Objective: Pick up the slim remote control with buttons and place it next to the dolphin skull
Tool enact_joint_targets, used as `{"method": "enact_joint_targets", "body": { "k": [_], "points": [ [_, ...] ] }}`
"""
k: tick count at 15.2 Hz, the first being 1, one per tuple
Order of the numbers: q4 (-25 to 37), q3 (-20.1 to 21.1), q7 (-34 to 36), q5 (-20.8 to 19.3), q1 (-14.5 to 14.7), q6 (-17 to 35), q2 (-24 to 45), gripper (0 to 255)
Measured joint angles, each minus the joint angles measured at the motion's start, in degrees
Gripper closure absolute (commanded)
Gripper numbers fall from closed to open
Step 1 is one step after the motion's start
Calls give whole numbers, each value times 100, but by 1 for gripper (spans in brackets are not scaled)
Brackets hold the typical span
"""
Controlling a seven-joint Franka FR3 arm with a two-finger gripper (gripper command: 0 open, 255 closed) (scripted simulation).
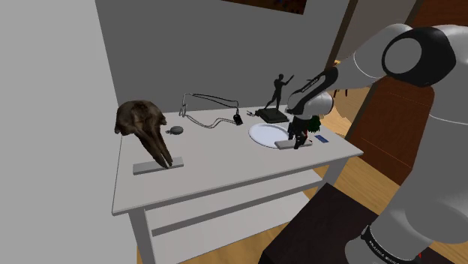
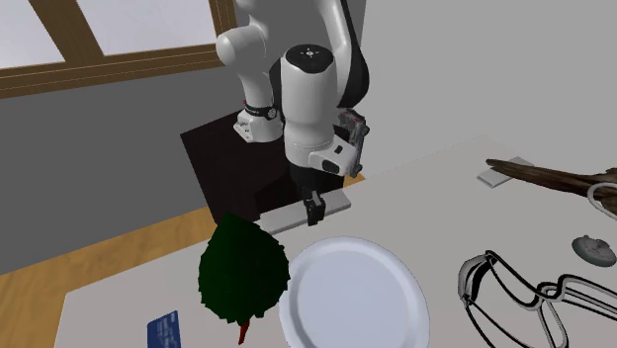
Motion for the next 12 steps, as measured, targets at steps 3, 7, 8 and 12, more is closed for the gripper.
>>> {"method": "enact_joint_targets", "body": {
  "k": [3, 7, 8, 12],
  "points": [
    [24, -75, 115, -168, 55, -196, -199, 255],
    [87, -156, 254, -379, 110, -470, -451, 255],
    [96, -172, 297, -434, 127, -538, -521, 255],
    [148, -228, 425, -635, 166, -806, -779, 255]
  ]
}}
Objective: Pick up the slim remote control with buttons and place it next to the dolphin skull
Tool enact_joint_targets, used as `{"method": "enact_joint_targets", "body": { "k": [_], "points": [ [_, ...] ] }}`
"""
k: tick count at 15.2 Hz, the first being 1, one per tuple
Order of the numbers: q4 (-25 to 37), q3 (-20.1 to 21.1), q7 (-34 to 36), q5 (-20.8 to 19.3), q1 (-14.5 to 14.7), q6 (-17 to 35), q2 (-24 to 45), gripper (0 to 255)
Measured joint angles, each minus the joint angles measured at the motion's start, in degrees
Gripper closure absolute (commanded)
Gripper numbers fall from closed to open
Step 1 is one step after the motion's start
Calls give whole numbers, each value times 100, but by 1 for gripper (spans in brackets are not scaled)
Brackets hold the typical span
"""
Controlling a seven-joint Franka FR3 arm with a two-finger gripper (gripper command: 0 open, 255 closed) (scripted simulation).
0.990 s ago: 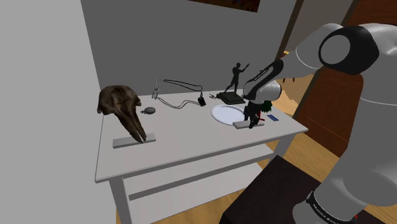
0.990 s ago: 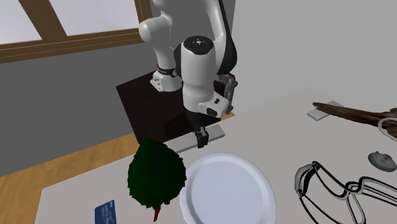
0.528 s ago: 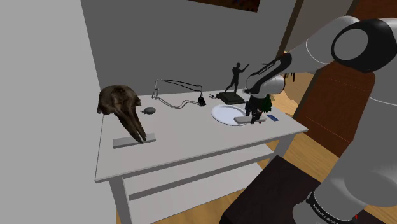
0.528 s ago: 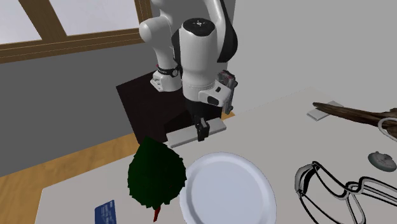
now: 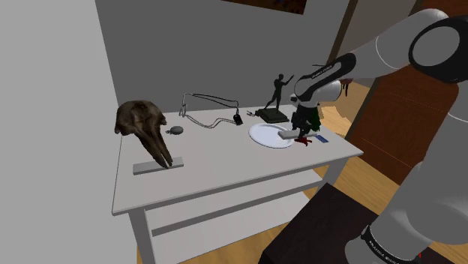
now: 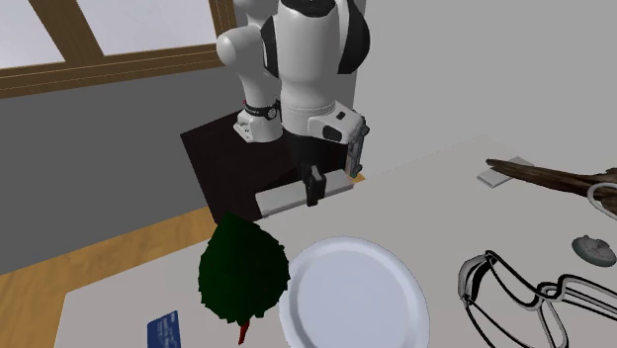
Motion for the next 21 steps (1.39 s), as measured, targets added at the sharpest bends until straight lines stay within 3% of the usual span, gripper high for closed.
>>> {"method": "enact_joint_targets", "body": {
  "k": [21],
  "points": [
    [780, -29, 445, -614, 88, -1537, -897, 255]
  ]
}}
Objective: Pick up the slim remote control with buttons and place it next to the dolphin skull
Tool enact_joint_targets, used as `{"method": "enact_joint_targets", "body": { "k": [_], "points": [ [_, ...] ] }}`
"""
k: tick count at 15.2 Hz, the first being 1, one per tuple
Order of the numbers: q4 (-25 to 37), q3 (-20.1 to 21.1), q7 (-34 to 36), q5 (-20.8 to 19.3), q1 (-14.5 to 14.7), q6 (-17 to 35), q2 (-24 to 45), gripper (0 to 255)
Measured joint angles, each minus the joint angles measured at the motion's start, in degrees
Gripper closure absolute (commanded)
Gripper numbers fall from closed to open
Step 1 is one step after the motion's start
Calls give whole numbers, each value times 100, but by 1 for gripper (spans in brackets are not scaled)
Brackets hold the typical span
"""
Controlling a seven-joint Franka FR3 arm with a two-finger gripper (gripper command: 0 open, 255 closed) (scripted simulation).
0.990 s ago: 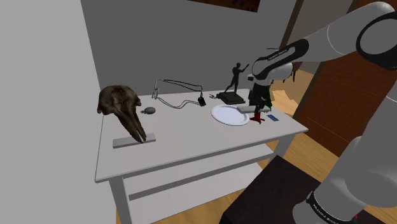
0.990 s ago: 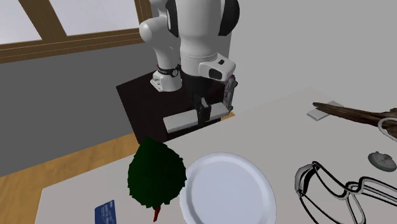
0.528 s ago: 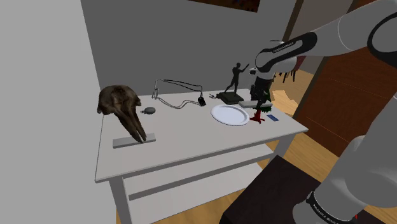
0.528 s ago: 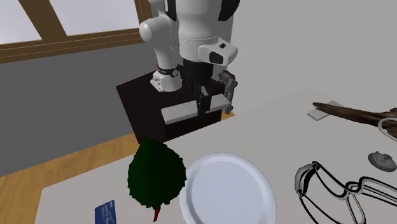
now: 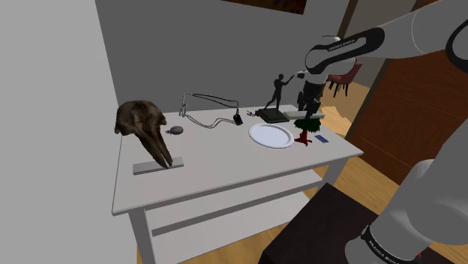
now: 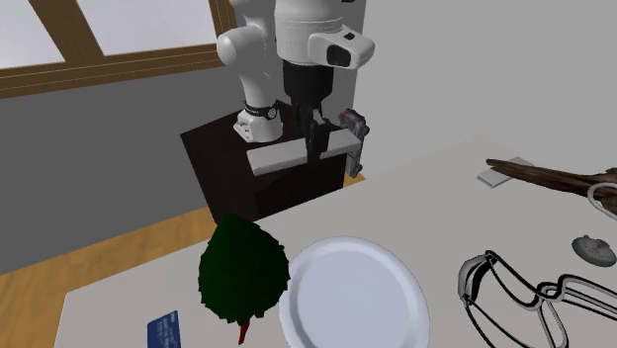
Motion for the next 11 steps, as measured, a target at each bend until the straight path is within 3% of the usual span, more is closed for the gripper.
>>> {"method": "enact_joint_targets", "body": {
  "k": [4, 11],
  "points": [
    [182, 45, 101, -48, 38, -264, -95, 255],
    [-11, 564, 1083, -106, 484, -269, -302, 255]
  ]
}}
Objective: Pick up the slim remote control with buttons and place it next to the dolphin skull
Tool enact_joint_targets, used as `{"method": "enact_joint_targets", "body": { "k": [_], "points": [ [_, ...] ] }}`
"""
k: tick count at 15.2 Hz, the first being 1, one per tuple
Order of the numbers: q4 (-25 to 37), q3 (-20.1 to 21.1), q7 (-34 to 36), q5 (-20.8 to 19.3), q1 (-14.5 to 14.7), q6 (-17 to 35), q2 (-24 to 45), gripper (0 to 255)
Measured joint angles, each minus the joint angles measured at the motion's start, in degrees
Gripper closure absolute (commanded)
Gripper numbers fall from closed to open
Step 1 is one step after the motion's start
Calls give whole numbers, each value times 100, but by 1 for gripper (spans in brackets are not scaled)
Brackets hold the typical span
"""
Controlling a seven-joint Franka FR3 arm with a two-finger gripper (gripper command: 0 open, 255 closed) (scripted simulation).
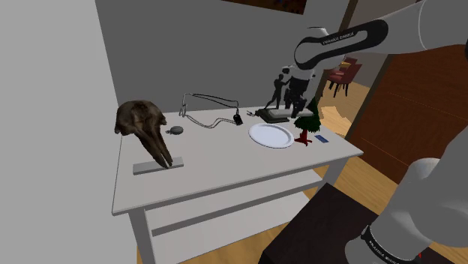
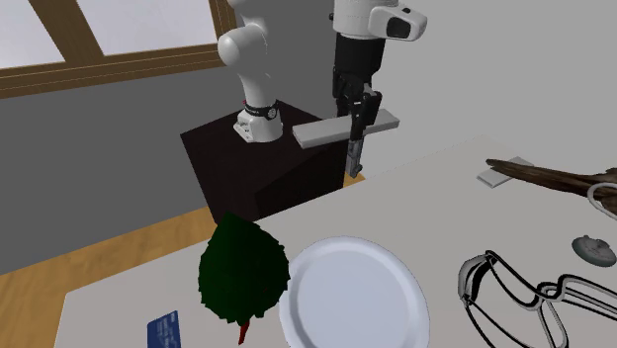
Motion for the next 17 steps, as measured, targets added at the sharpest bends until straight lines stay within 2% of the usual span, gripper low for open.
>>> {"method": "enact_joint_targets", "body": {
  "k": [9, 17],
  "points": [
    [268, 638, 1147, 162, 580, -52, 240, 255],
    [978, 1113, 2017, 371, 1056, -153, 867, 255]
  ]
}}
